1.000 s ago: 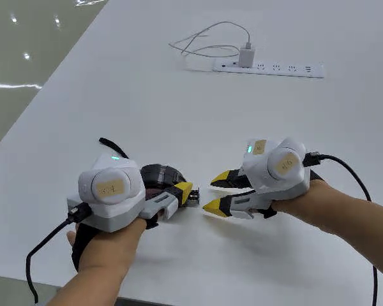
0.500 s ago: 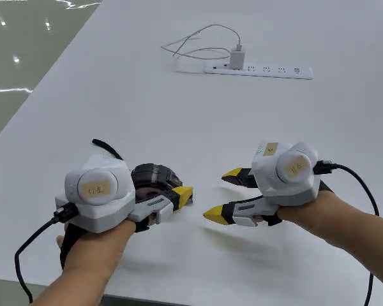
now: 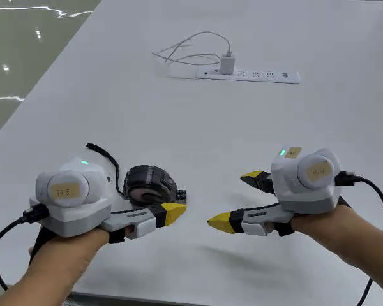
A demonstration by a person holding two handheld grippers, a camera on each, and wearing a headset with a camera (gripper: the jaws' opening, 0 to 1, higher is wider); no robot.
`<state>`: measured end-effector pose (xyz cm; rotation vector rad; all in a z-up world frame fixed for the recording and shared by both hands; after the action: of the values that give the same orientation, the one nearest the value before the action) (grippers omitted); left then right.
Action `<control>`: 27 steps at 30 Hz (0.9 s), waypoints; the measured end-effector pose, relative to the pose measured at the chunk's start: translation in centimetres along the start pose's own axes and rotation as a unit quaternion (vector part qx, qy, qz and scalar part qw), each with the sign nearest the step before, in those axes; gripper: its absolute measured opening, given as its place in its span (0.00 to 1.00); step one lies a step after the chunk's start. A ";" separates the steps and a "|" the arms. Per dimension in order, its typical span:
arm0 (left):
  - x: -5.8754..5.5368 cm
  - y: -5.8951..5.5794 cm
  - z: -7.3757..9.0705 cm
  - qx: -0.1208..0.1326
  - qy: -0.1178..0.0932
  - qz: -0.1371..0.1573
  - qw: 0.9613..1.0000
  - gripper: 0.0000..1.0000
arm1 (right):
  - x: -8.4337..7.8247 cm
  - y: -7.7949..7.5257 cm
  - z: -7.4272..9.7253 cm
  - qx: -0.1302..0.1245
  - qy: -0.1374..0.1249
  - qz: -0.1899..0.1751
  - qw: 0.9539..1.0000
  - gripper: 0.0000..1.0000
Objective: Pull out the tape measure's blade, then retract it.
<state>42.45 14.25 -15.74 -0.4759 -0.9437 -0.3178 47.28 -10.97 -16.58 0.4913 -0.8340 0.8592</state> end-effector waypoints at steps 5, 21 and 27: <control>-0.2 0.3 1.0 -0.006 0.005 -0.001 1.000 0.99 | -0.3 -0.2 1.5 -0.023 -0.006 -0.024 0.999 0.82; 0.2 -0.1 4.8 -0.022 0.015 -0.010 1.000 0.99 | -0.7 0.6 7.2 -0.069 -0.029 -0.044 0.996 0.99; 1.0 -0.7 5.9 -0.031 0.006 -0.019 0.999 0.99 | -0.6 1.5 9.0 -0.083 -0.024 -0.052 0.995 0.99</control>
<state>38.53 16.64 -11.81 -0.5126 -0.9339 -0.3859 41.91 -16.51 -11.68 0.4075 -0.9076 0.6782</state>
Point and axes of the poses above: the centre of the closed fingertips' face, and the gripper's own axes: z roughly backward along the fingers, y roughly to its left, x roughly out of its top, the point moved 10 cm from there along z, roughly backward along the fingers, and after that the axes turned 8 degrees about -x, right-handed, at the moved point
